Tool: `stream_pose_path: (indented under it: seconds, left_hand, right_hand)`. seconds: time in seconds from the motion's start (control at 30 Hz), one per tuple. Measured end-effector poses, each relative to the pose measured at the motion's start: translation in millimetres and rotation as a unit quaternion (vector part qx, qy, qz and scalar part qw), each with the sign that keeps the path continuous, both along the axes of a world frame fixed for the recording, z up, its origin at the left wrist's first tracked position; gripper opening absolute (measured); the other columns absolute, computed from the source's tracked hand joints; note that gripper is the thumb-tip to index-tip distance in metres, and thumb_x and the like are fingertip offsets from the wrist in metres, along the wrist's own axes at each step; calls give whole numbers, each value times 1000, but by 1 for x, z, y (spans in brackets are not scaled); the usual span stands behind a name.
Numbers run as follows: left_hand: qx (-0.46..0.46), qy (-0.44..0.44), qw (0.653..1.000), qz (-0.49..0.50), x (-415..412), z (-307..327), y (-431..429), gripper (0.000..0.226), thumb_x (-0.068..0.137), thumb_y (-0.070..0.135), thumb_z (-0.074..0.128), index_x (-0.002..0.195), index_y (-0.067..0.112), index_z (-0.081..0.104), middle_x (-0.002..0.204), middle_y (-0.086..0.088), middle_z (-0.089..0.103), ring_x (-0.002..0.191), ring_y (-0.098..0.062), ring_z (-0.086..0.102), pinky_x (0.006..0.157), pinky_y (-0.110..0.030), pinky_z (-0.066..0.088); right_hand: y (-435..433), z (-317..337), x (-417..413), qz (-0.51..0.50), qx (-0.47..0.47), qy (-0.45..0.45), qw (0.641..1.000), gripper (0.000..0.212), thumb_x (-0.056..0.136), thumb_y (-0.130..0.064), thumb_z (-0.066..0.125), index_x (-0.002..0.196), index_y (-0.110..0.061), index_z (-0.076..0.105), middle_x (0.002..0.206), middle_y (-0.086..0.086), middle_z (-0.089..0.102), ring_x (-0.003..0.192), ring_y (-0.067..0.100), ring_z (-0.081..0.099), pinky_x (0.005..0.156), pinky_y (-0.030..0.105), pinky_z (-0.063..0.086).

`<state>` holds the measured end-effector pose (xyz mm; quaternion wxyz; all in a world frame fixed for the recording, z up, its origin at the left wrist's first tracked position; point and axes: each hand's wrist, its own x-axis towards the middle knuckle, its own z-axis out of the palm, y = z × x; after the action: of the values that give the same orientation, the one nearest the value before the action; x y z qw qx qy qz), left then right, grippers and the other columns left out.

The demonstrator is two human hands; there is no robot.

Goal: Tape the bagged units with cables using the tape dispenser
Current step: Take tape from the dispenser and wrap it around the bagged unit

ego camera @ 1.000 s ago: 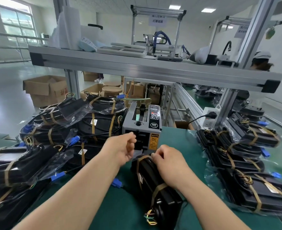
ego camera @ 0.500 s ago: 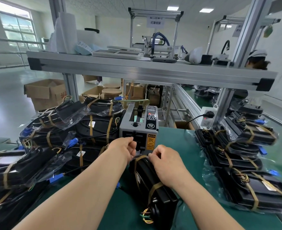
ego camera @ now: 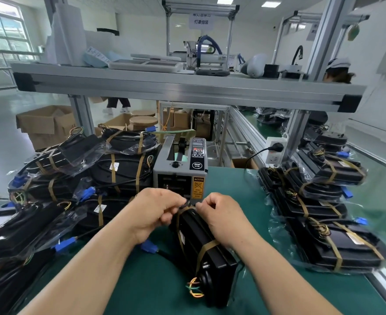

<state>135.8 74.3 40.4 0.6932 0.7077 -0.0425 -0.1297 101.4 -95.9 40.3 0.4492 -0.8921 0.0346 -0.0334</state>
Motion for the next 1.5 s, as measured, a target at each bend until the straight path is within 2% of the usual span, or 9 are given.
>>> stream_pose_path:
  seconds: [0.07, 0.2, 0.3, 0.57, 0.73, 0.83, 1.1, 1.27, 1.5]
  left_hand:
    - [89, -16, 994, -56, -9, 6, 7, 21, 85, 11, 70, 64, 13, 72, 54, 2, 53, 40, -7, 35, 43, -17, 32]
    - [141, -29, 987, -71, -9, 12, 4, 14, 85, 9, 71, 71, 9, 72, 56, 2, 49, 46, -8, 34, 44, -16, 31]
    - [134, -41, 988, -61, -7, 12, 1, 11, 83, 12, 71, 77, 3, 72, 55, 2, 46, 48, -9, 34, 44, -16, 30]
    - [131, -44, 990, -31, -9, 8, -4, 13, 81, 11, 72, 67, 9, 71, 47, 4, 46, 41, -8, 34, 42, -19, 29]
    - [138, -49, 989, -26, -9, 6, -3, 23, 80, 13, 74, 57, 16, 71, 55, -2, 56, 40, -6, 40, 41, -17, 33]
    - [140, -56, 988, -18, -9, 6, -4, 20, 80, 13, 75, 61, 14, 73, 69, -8, 65, 40, -3, 44, 41, -16, 35]
    - [146, -74, 987, 2, -12, 5, -8, 23, 81, 10, 75, 60, 11, 68, 47, 6, 54, 33, 2, 41, 38, -10, 33]
    - [148, -69, 986, 18, -12, 2, -8, 33, 79, 10, 75, 49, 19, 63, 45, 6, 49, 34, -1, 39, 37, -13, 33]
    - [169, -105, 980, 28, -13, -3, -6, 32, 78, 15, 77, 49, 21, 65, 46, 10, 55, 38, 3, 46, 43, -12, 39]
  right_hand:
    - [0, 0, 0, 2, 0, 0, 1000, 26, 98, -33, 60, 75, -22, 57, 79, -5, 62, 68, 9, 53, 50, 20, 36]
    - [0, 0, -2, 10, -1, -4, 1000, 24, 97, -33, 59, 78, -20, 59, 79, -5, 62, 68, 9, 54, 52, 22, 37]
    - [2, 0, -3, 12, -2, -13, 1000, 24, 97, -33, 60, 80, -17, 60, 77, -4, 62, 69, 10, 52, 55, 24, 38]
    - [5, 0, -5, 15, 1, -15, 1000, 23, 97, -33, 60, 82, -16, 61, 80, -5, 63, 73, 11, 55, 56, 24, 39]
    - [6, 0, -5, 15, 1, -22, 1000, 25, 97, -32, 60, 76, -18, 57, 77, -5, 60, 72, 12, 53, 58, 25, 40]
    - [6, -1, -4, 13, 1, -20, 1000, 26, 97, -32, 60, 74, -20, 55, 76, -6, 59, 70, 10, 52, 56, 24, 37]
    - [8, 0, -5, 16, -6, -23, 1000, 26, 97, -32, 59, 75, -20, 56, 78, -6, 61, 71, 10, 53, 57, 25, 40]
    - [9, 1, -6, 17, -7, -23, 1000, 26, 97, -33, 59, 75, -21, 55, 78, -6, 61, 71, 10, 53, 58, 25, 40]
    - [10, 1, -7, 18, -8, -22, 1000, 26, 98, -33, 59, 75, -22, 55, 77, -7, 60, 68, 7, 52, 54, 23, 36]
